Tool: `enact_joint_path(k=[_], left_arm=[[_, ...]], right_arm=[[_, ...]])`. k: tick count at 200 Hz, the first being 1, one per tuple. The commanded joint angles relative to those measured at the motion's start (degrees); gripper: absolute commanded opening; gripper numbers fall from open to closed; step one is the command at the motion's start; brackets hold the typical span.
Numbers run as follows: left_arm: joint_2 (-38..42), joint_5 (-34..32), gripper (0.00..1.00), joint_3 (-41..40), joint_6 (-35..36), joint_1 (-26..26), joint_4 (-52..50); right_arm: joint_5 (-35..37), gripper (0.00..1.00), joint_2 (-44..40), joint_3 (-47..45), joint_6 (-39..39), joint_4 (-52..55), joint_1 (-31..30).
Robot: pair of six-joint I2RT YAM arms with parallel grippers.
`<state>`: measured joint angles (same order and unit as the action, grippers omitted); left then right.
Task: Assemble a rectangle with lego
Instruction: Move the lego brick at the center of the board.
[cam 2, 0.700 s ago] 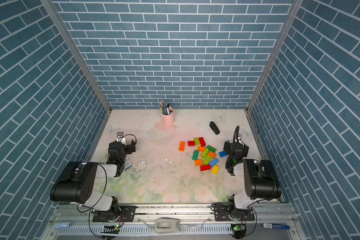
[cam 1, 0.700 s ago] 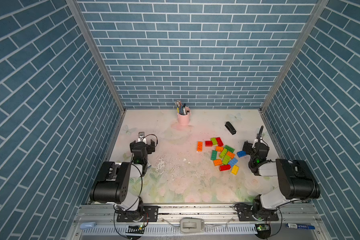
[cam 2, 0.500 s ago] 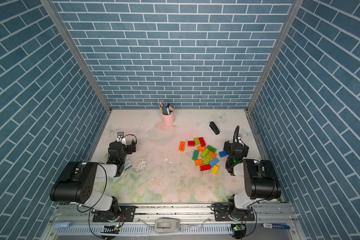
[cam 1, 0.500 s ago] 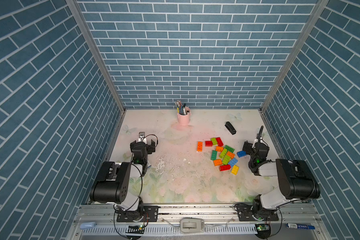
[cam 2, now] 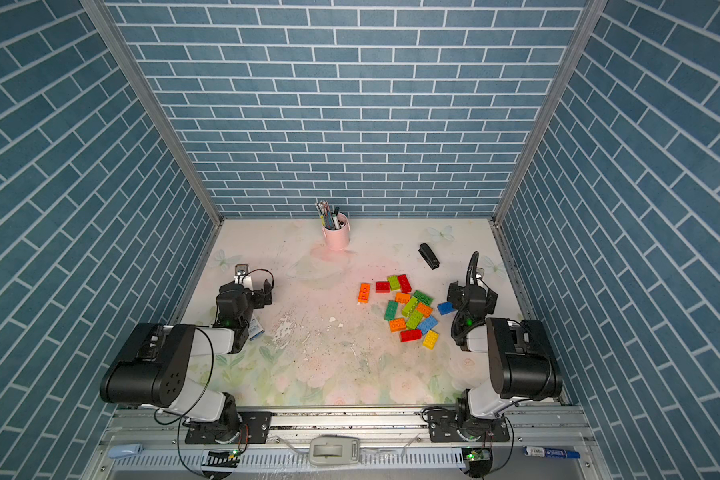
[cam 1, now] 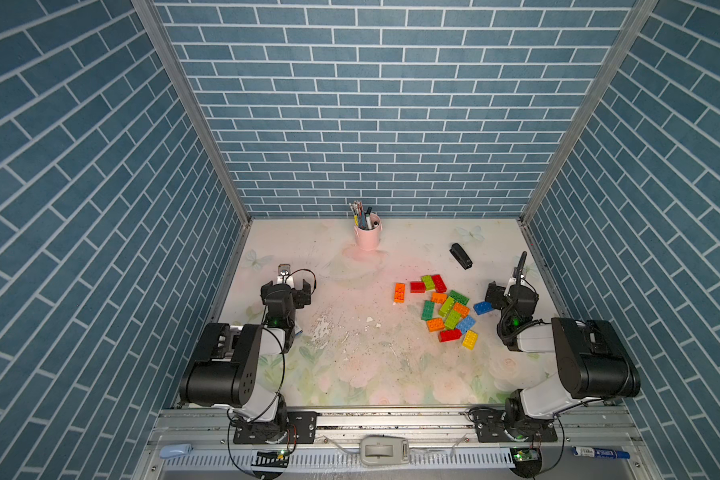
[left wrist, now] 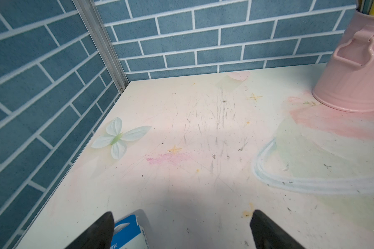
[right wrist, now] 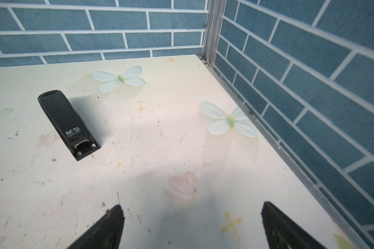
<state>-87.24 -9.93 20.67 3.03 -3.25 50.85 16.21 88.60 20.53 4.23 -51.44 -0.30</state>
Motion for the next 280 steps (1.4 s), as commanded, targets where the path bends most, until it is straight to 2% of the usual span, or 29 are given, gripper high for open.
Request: enact_joint_path(k=[1,96,112,120,142,158,178,185,195,209,216,223,232,242,255,267,280], left_arm=[[-0.32,0.51,0.99,1.05,0.31,0.25,-0.40],[-0.21,1.01,0.99,1.25,0.70,0.26,-0.56],[3.93,1.10,0.99,4.19,2.80,-1.48,-9.54],[6.48,0.14,0.99,6.35,3.42,-2.28,-14.92],[11.97,-1.86,0.99,10.81,1.55,-2.64,-25.24],[15.89,-1.35,0.99,13.14,-1.67,-2.73,-30.25],[19.30,-2.95,0.99,17.30,-7.27,-3.26,-38.85],[20.09,-3.85,0.99,19.00,-10.15,-3.26,-42.23],[20.82,-5.08,0.99,22.73,-14.00,-3.26,-48.70],[21.34,-7.10,0.99,27.25,-18.80,-3.06,-58.63],[21.58,-8.71,0.99,28.99,-22.27,-2.49,-62.30],[21.87,-7.66,0.99,29.88,-25.33,-1.29,-65.11],[22.51,0.19,0.99,29.78,-25.31,1.22,-64.91],[23.02,7.67,0.93,29.91,-24.18,2.35,-64.43],[23.13,11.91,0.85,31.13,-23.32,1.56,-66.04],[22.60,11.10,0.84,31.98,-24.43,-1.85,-68.30],[21.91,4.82,0.84,32.20,-24.01,-9.81,-69.97]], right_arm=[[-0.37,0.99,-0.21,0.83,0.69,-0.37,0.30],[-0.88,0.99,-0.32,0.99,0.79,-0.16,0.34],[-0.68,0.98,-1.30,0.68,0.19,-0.38,0.19],[-1.64,0.96,-4.22,0.78,-1.07,2.11,-0.19],[5.81,0.96,-12.88,5.01,-1.03,16.12,-2.88],[10.14,0.99,-17.15,9.03,3.19,26.06,-3.86],[21.75,0.99,-19.73,18.26,9.75,46.43,-8.33],[23.45,0.99,-19.69,21.44,10.84,53.13,-10.00],[19.98,0.99,-19.81,26.13,13.51,61.45,-11.11],[12.71,0.99,-20.30,31.57,24.12,71.47,-10.68],[0.48,0.98,-20.81,32.13,24.59,71.71,-8.82],[-11.42,0.91,-21.56,31.66,24.78,69.86,-6.92],[-17.20,0.81,-22.14,30.93,26.97,68.42,-6.62],[-19.51,0.73,-21.32,32.31,29.45,70.70,-7.08],[-17.58,0.68,-18.64,35.88,31.58,78.49,-8.86],[-15.93,0.66,-15.97,38.26,32.66,83.81,-12.13],[-13.55,0.64,-13.15,39.94,35.12,88.79,-17.06]])
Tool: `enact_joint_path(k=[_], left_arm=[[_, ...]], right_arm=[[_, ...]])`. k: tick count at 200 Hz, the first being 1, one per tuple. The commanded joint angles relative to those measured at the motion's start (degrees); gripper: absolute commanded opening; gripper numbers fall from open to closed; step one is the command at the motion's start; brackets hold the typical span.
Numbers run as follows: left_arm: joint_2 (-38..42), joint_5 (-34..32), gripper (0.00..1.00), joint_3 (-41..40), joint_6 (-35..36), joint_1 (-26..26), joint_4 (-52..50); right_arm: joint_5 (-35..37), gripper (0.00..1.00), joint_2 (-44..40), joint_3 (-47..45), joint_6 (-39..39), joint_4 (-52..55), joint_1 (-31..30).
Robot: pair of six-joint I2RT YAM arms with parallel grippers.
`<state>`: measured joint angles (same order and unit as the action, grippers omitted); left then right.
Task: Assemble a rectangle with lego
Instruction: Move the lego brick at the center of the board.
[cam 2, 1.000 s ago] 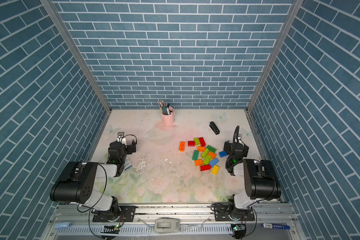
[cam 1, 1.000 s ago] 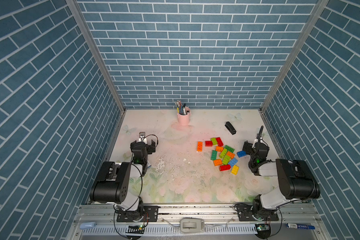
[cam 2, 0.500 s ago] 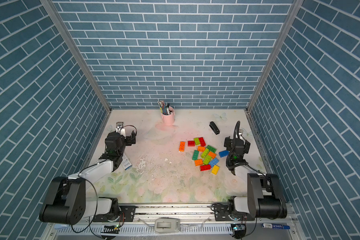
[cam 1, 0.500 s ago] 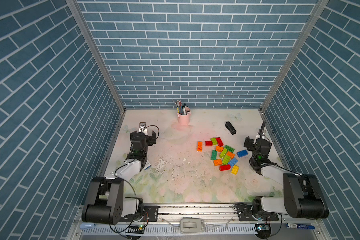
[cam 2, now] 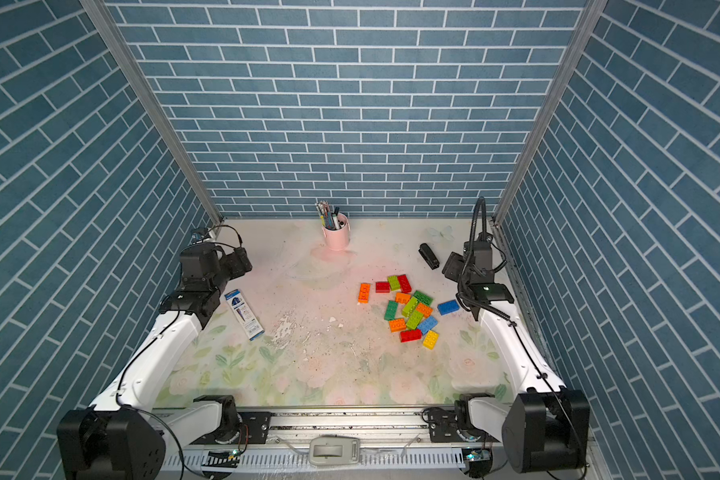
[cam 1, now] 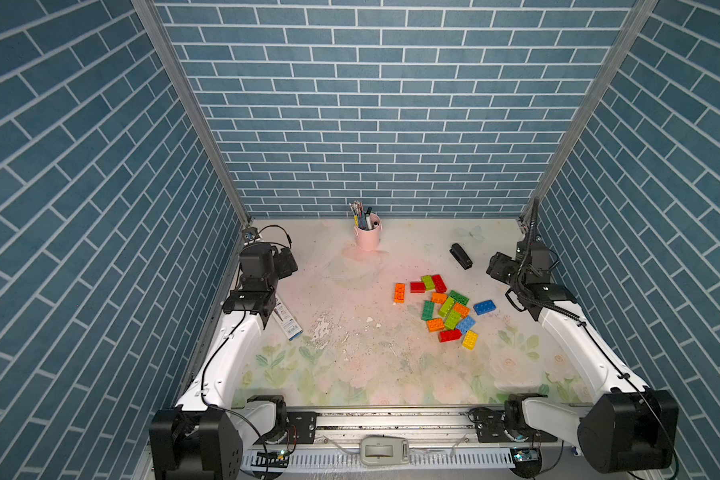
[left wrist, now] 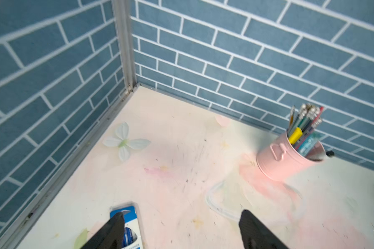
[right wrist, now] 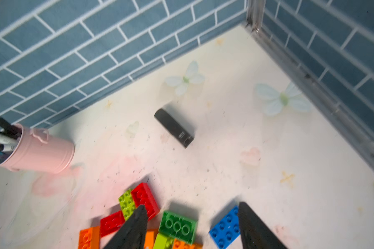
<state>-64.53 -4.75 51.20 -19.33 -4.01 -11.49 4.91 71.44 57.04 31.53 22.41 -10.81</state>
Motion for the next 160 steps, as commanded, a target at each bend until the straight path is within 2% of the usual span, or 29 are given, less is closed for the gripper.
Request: enact_joint_path(k=[1,26,41,60,83,95,113,128,160], left_arm=[[-0.83,-1.01,0.84,1.64,-1.58,-10.07,-7.74],[-4.12,-15.56,0.86,0.61,-1.91,-28.25,-7.39],[-6.20,-17.95,0.86,-1.41,-4.62,-33.16,-5.00],[-7.52,-15.79,0.85,-3.42,-8.16,-33.45,-2.40],[-7.42,-16.17,0.85,-2.63,-4.55,-33.43,-2.90],[-6.95,-16.36,0.85,-2.53,-1.79,-33.37,-3.26],[-6.45,-16.40,0.86,-3.36,-0.04,-33.18,-3.17],[-6.40,-15.01,0.86,-4.22,-0.62,-32.70,-1.91],[-7.77,-11.66,0.86,-4.85,-2.61,-32.72,1.78]], right_arm=[[-2.08,0.64,4.21,3.48,8.01,15.07,-6.92],[1.93,0.63,9.88,5.12,13.64,17.94,-15.89],[4.22,0.63,14.56,7.76,16.25,17.85,-20.27],[5.04,0.66,21.61,12.63,18.25,17.64,-24.00],[3.62,0.65,26.24,14.85,19.38,18.24,-25.02],[4.98,0.61,26.32,14.84,18.03,19.98,-25.05],[5.03,0.51,26.88,15.51,14.38,24.54,-25.00],[4.71,0.38,26.10,14.43,14.53,27.15,-25.05],[3.60,0.35,22.82,9.75,16.87,27.55,-25.05]])
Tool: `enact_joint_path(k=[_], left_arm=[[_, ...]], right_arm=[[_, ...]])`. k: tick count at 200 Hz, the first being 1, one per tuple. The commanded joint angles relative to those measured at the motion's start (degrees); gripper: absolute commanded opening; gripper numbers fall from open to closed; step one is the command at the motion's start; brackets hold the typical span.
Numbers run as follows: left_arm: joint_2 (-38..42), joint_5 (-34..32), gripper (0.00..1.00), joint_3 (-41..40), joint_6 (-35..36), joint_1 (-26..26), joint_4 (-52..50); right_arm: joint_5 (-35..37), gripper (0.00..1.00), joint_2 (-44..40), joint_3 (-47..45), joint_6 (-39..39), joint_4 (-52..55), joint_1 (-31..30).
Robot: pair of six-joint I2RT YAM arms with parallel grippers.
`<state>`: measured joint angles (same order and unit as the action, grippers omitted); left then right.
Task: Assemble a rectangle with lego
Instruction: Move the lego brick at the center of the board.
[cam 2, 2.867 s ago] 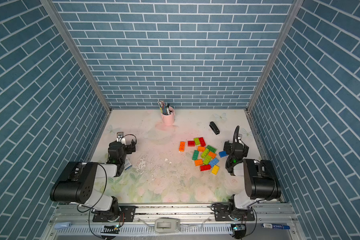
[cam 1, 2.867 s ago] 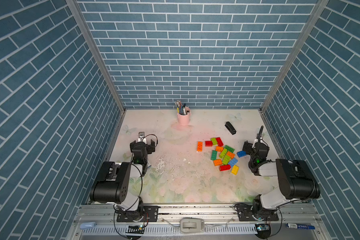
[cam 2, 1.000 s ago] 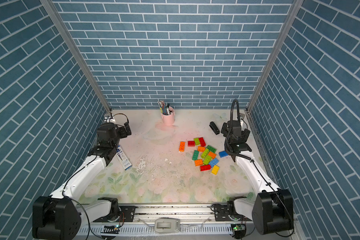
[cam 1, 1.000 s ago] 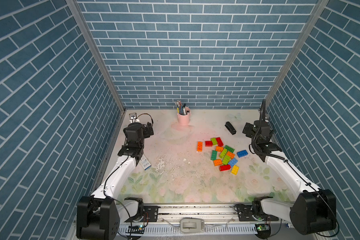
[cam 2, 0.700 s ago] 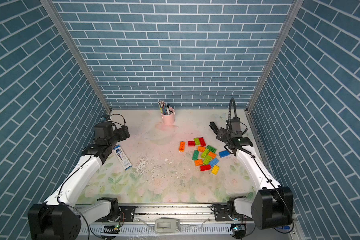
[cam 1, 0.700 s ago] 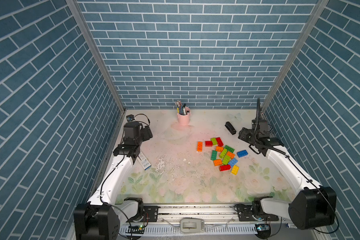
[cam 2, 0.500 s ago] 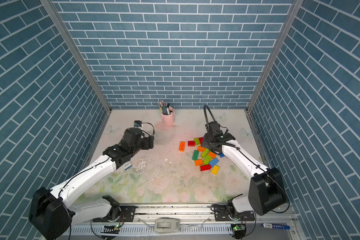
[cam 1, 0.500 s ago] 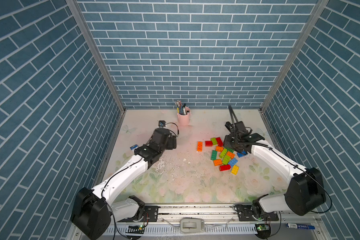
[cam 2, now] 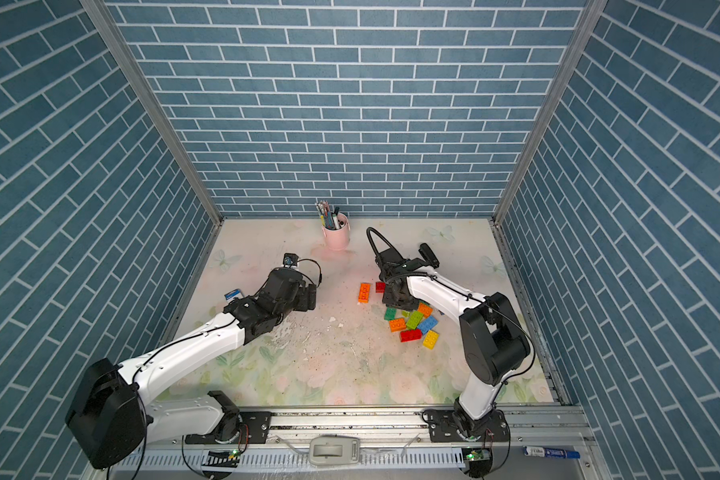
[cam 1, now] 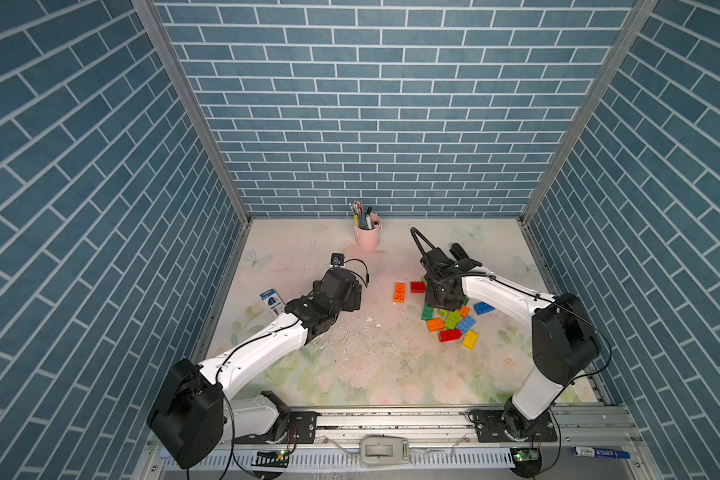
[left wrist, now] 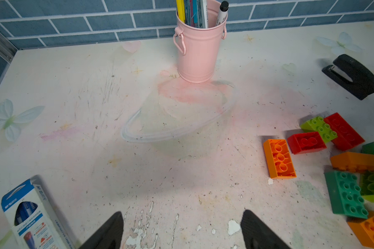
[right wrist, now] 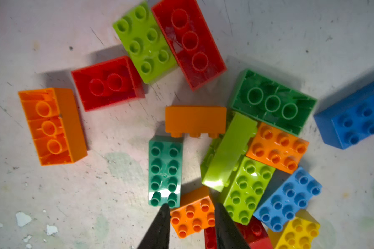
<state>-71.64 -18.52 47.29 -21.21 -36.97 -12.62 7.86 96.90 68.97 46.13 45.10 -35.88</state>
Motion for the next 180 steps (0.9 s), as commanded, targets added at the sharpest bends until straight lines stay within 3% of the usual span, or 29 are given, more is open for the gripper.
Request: enact_joint_path(k=[1,20,38,84,132,180], left_arm=[[-0.77,2.19,0.86,-0.91,-0.83,0.24,2.98],[-2.51,3.43,0.86,-0.54,-1.80,0.30,3.92],[-3.50,4.52,0.86,0.00,-1.97,0.30,3.92],[-2.47,3.52,0.86,-1.47,-2.72,0.32,3.83],[-1.17,2.43,0.86,-2.48,-3.68,0.36,3.37],[0.59,1.38,0.86,-3.01,-3.40,0.62,2.38]], right_arm=[[0.66,0.35,-2.71,-2.22,2.33,4.88,0.02],[-0.55,0.36,-2.81,-2.79,1.84,3.09,-0.03],[-4.41,0.45,-0.98,-2.84,-0.17,0.94,0.02],[-4.77,0.57,3.46,-1.09,-6.64,1.04,-0.15],[-7.26,0.57,6.57,-1.44,-7.55,-0.70,-0.07],[-7.29,0.48,7.51,-0.90,-4.10,0.57,-1.73]])
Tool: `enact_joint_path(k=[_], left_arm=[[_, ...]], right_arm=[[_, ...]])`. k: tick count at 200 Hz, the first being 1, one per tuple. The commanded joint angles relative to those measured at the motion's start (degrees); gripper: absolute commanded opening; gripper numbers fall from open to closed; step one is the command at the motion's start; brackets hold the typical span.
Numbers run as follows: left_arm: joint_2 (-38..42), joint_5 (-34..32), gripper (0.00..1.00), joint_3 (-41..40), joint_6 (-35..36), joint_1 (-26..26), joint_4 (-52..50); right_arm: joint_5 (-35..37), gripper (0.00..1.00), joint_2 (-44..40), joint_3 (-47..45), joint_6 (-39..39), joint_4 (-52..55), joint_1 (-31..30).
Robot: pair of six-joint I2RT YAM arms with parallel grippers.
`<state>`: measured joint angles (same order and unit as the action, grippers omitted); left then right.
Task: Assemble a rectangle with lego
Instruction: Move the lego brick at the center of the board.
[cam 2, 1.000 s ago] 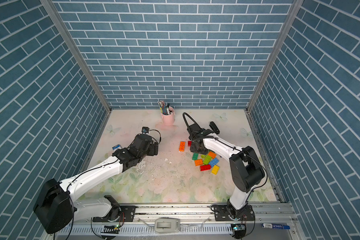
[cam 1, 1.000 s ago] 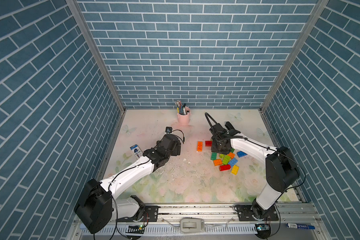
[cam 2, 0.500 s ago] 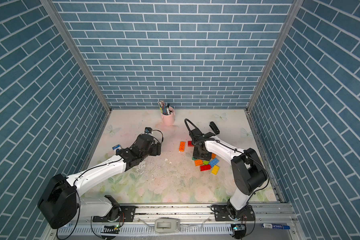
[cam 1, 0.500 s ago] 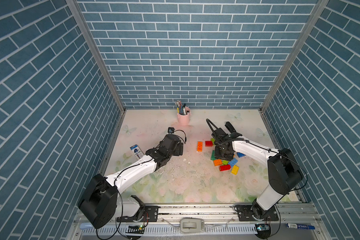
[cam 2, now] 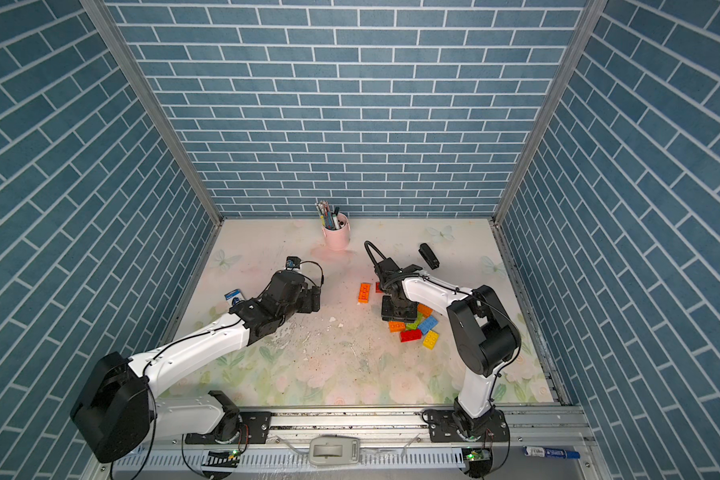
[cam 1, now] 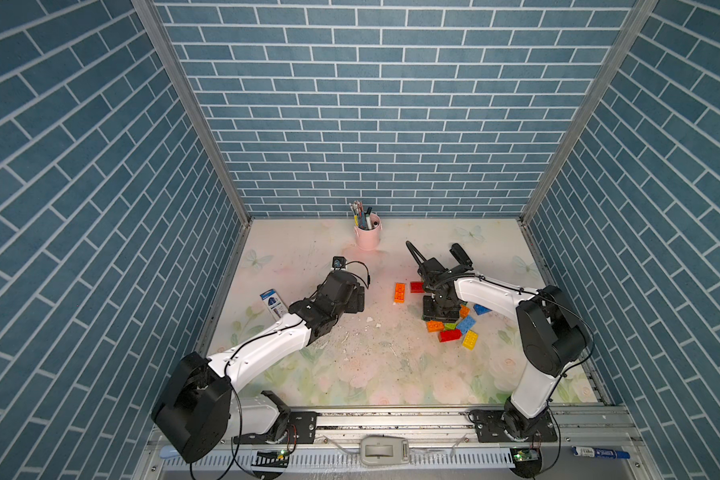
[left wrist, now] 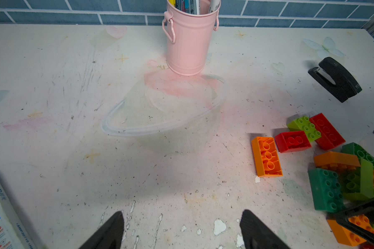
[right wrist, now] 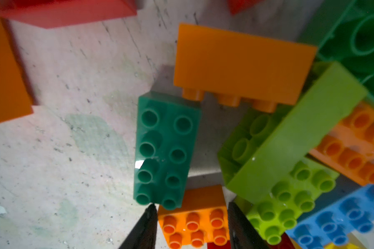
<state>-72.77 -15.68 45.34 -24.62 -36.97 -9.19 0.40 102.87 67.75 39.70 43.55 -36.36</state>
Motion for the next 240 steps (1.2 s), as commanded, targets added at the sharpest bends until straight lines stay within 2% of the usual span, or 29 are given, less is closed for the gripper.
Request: enact_joint_path(k=[1,52,76,115,166,191,209,223,240], left_arm=[[1.78,-1.54,0.86,-1.10,0.01,0.65,-1.07],[7.76,-1.95,0.86,-3.87,-0.08,2.98,-2.98],[11.26,-1.98,0.86,-5.11,-0.39,4.81,-4.47],[15.94,-2.60,0.86,-6.76,-2.34,8.34,-8.03],[16.15,0.28,0.85,-2.97,-4.82,16.40,-18.13],[16.01,0.45,0.85,-2.51,-4.98,16.50,-19.70],[15.37,0.70,0.85,-2.50,-5.93,16.54,-19.64],[14.74,0.65,0.85,-1.96,-6.38,16.50,-20.05],[13.94,0.50,0.86,-1.27,-6.46,16.49,-20.43]], right_arm=[[0.23,0.48,1.50,0.30,2.45,2.18,-1.30],[1.26,0.49,3.05,3.14,9.70,4.55,-5.74],[1.10,0.49,5.00,7.25,12.66,4.53,-8.55],[-0.06,0.48,14.20,21.82,15.15,4.34,-12.88],[-0.91,0.49,30.99,46.33,21.40,6.88,-17.21],[-1.81,0.55,32.87,48.97,24.59,7.68,-17.92],[-3.19,0.66,32.26,48.36,25.86,7.24,-17.98],[-3.57,0.73,29.45,46.82,25.25,5.84,-17.96],[-1.57,0.77,23.34,42.85,23.39,4.77,-17.54]])
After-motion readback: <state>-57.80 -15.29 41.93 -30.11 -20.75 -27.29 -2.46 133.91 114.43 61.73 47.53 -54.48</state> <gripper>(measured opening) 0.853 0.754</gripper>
